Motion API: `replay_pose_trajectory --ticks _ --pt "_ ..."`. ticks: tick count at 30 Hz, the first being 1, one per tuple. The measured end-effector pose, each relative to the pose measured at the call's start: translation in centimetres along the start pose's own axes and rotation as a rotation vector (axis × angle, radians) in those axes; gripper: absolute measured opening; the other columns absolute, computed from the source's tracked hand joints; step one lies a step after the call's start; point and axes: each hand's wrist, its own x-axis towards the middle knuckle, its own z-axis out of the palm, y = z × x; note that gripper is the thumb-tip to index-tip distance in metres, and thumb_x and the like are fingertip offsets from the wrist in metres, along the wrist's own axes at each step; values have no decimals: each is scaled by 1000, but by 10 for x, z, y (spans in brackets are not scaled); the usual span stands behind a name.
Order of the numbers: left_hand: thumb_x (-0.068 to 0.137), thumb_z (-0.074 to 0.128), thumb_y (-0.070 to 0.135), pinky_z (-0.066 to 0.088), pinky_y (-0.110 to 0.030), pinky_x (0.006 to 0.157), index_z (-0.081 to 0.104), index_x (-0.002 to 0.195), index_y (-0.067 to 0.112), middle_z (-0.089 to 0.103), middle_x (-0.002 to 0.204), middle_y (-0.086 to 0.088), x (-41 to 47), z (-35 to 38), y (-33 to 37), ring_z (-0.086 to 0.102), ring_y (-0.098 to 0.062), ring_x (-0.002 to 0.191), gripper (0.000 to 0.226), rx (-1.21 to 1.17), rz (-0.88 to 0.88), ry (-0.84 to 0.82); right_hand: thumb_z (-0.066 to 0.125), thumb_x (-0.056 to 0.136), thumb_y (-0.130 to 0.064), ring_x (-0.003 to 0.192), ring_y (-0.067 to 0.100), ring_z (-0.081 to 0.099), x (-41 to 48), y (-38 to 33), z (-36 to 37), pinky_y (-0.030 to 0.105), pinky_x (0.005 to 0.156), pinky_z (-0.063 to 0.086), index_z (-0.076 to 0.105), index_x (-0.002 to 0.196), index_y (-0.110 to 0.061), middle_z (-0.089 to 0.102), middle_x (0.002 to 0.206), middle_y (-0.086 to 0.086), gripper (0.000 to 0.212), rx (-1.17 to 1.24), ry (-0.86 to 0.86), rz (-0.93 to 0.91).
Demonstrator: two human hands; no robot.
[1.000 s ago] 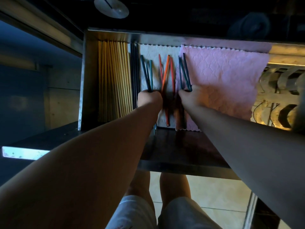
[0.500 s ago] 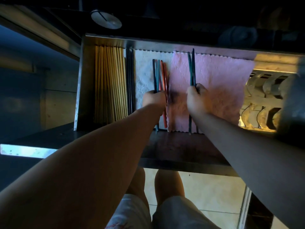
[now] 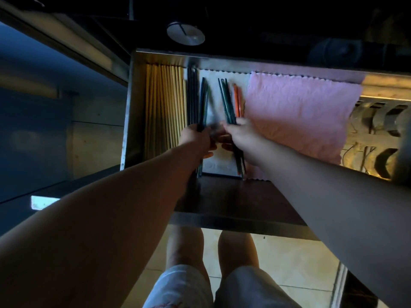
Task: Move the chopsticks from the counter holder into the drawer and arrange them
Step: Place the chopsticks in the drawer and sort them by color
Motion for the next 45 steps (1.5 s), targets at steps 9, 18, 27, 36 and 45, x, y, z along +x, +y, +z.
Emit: replay_pose_trajectory --ticks 9,18,27,36,45 --pt "92 60 6 51 -26 62 65 114 9 64 87 -4 9 -14 -3 64 -18 81 23 324 22 14 57 88 1 126 33 47 20 8 25 36 105 38 43 134 2 48 136 21 47 -258 254 -8" --pt "86 62 6 56 -36 80 59 118 10 63 113 -10 -4 -27 6 63 -27 102 32 595 140 58 59 80 1 91 27 60 14 16 27 32 85 47 64 104 3 65 101 20 25 -316 368 -162" --pt "94 54 14 3 -48 120 -9 157 24 -24 162 7 9 -45 -16 -15 -25 151 90 1480 660 -131 61 81 0 103 33 65 15 21 33 35 93 50 66 99 2 69 108 21 19 -516 426 -308" --pt "95 55 17 9 -55 118 6 156 33 -24 162 5 8 -61 -16 -11 -32 151 80 1543 707 -117 64 85 -16 97 29 67 29 12 37 23 75 43 69 98 -3 71 97 15 19 -702 448 -188" --pt "91 59 21 15 -59 117 22 152 37 -15 165 5 11 -66 -19 -6 -32 151 73 1509 731 -112 62 77 -12 76 21 57 22 9 36 27 73 48 65 77 -13 59 76 5 3 -553 425 -276"
